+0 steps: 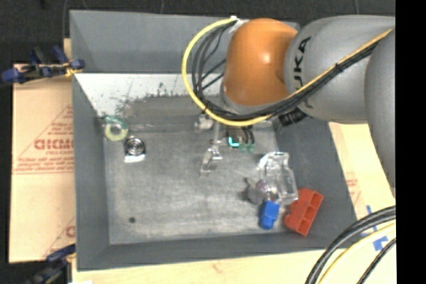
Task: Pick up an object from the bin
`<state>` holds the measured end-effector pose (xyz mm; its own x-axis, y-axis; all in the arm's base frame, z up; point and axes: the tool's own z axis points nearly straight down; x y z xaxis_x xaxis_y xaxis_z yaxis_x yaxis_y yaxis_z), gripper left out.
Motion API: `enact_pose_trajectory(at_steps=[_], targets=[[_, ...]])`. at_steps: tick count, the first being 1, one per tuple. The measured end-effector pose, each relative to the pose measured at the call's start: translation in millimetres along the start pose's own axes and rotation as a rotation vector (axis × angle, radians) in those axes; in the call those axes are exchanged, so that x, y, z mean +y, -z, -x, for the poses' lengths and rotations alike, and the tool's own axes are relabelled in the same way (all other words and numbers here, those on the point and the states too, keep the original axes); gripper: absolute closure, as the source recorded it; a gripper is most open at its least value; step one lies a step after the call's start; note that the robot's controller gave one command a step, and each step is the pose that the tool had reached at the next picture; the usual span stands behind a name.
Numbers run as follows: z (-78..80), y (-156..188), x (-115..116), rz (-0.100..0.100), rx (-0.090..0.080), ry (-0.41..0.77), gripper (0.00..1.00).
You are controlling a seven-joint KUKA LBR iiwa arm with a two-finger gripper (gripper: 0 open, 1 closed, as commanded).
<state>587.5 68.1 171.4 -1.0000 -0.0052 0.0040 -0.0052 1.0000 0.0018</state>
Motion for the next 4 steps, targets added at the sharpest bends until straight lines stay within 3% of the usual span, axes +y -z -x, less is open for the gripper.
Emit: enact_pose_trajectory(at_steps=[1,2,3,4], targets=[[68.0,-81.0,26.0,0.001,-0.006,-0.069,0.0],[68.9,-94.7,84.7,-0.007,-0.013,0.123,0.0],[59.0,-73.2,167.1,0.0,-0.018,0.039,0.0],[56.5,-77.4,166.0,-0.001,-0.009,0.039,1.0]])
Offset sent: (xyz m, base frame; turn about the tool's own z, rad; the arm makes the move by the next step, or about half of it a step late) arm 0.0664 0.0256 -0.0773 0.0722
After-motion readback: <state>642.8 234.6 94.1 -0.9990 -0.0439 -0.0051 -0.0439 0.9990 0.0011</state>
